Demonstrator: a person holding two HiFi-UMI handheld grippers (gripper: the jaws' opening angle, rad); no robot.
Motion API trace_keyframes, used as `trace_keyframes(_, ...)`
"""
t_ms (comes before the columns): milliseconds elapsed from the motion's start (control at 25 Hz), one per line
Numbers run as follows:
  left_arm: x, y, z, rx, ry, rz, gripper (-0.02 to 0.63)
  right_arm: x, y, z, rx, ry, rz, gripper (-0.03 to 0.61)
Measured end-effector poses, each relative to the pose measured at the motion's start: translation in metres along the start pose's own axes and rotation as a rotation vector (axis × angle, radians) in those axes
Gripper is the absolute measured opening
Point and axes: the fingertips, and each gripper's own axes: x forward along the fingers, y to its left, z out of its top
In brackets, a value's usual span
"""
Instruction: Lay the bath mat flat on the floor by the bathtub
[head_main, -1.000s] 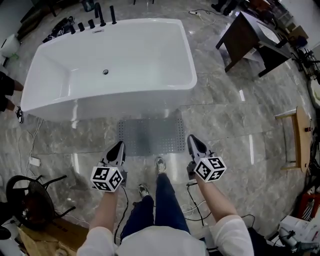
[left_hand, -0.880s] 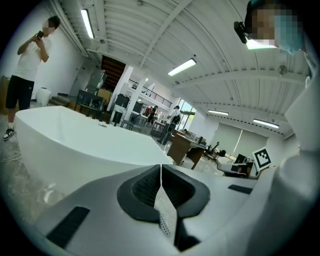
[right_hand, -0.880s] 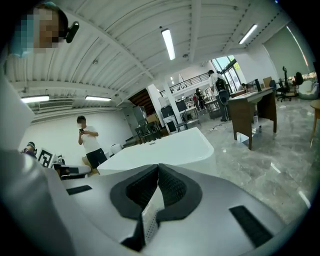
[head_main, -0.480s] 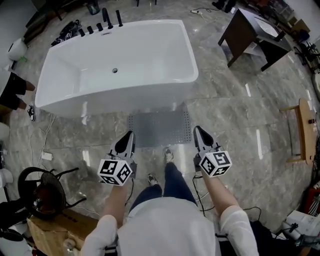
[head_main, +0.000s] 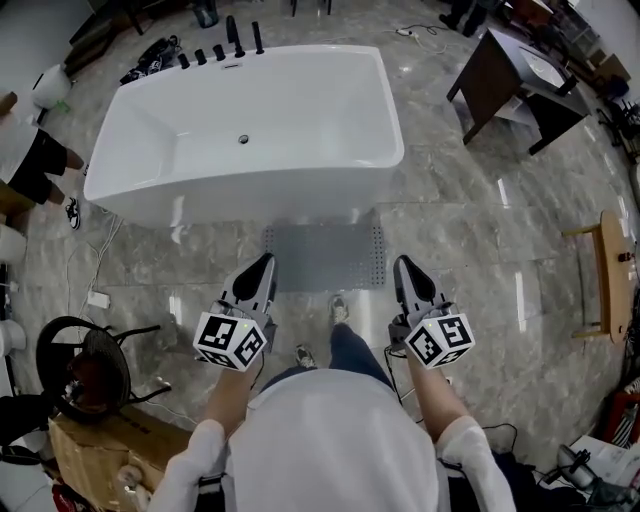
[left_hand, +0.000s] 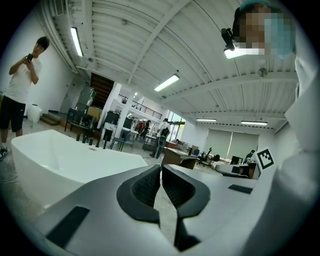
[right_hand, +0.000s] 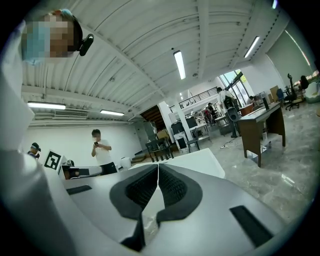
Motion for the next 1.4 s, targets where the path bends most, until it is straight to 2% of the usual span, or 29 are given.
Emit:
trace_keyframes(200,-0.005,-0.007,0.011,0.030,-0.008,-0.018,0.038,-0.004,0.017,0.006,-0.022,0.009,0.032,0.031)
trace_keyframes(400,-0.010,-0.005,0.015,0.032,-0.026,-0.025,0.038,-0.004,0.027,0.017,-0.033,-0.035,0.019,0.031)
trace_keyframes(560,-0.010,-0.003,0.020,0.048,-0.027,-0.017,0.038,0.000,0.033,0.020,-0.043,-0.022,0.020,0.031)
trace_keyframes(920,-0.008,-0.008,0.024,0.113,-0.007,-0.020,0.038,0.004,0.029,0.026,-0.075,-0.009,-0.005,0.031)
trace_keyframes(1400,-0.006,-0.015,0.024,0.135,0.009,-0.034,0.038,0.011,0.035,0.028,-0.084,-0.009,0.003,0.031)
